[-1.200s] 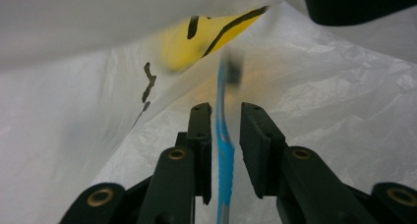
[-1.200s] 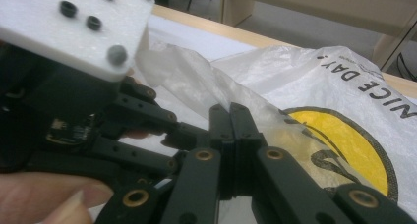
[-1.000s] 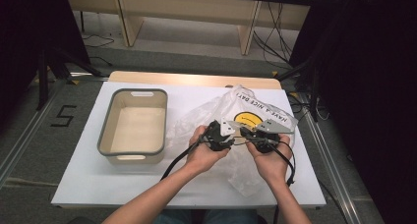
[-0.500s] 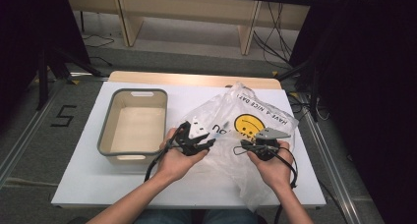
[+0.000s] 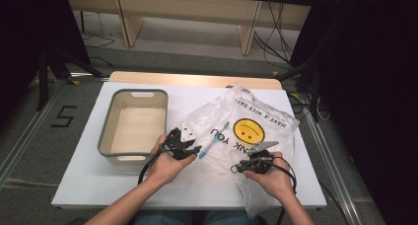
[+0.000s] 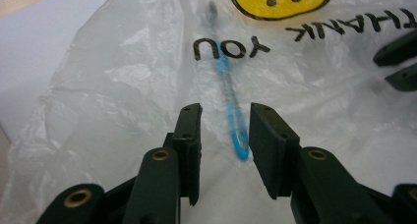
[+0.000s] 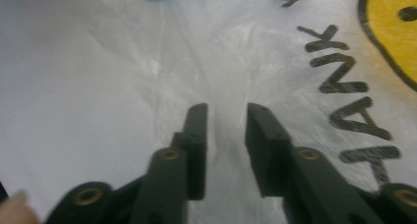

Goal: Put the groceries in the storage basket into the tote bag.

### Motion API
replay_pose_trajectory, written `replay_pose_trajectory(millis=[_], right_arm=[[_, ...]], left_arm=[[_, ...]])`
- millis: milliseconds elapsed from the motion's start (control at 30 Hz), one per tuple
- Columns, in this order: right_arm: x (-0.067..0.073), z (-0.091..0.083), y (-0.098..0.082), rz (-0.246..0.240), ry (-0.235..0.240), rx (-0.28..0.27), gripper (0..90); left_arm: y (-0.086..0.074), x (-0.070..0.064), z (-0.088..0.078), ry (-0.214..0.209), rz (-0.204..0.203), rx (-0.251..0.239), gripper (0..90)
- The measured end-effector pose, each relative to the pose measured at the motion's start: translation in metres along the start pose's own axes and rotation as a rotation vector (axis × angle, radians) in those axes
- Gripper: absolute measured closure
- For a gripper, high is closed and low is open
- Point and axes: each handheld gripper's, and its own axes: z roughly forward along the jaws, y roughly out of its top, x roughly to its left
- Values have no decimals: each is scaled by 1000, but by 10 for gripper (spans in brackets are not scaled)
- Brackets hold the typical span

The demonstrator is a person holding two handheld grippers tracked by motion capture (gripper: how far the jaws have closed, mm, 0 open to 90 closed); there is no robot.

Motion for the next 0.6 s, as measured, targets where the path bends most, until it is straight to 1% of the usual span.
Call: replay_pose_trajectory(millis=[67,133,167,200,233,267,300,367,400,433,500,567,600], right_arm=[[-4,-10,1,23,-13,-55,617],[-8,-24,3,58,-35,-125,553],[-8,-24,3,58,-35,-125,553],[-16,-39,4,99,-59,-184,493],[-16,-39,4,99,-59,-184,493],[-25,-51,3,136,-109,-215,470],[-25,-51,3,136,-109,-215,470],[-33,-59,-2,170,-160,-216,455],[-41,-61,-10,195,-210,-192,448],[-44,-61,-14,206,-221,-172,444],[-49,-59,-22,235,-225,-145,438],[-51,-59,-28,248,-247,-120,432],[-51,-59,-30,255,-258,-115,428]], left_arm=[[-2,-1,0,-7,1,6,647],[-4,-2,-1,-10,1,9,644],[-4,-2,-1,-10,1,9,641],[-5,-3,-2,-18,3,9,639],[-5,-3,-2,-18,3,9,636],[-7,-5,-3,-22,5,5,635],[-7,-5,-3,-22,5,5,631],[-8,-6,-5,-26,8,6,627],[-10,-6,-5,-27,8,5,618],[-11,-6,-6,-27,7,3,613],[-13,-6,-7,-36,1,2,601],[-14,-6,-8,-42,3,6,582],[-17,-6,-9,-54,-6,0,573]])
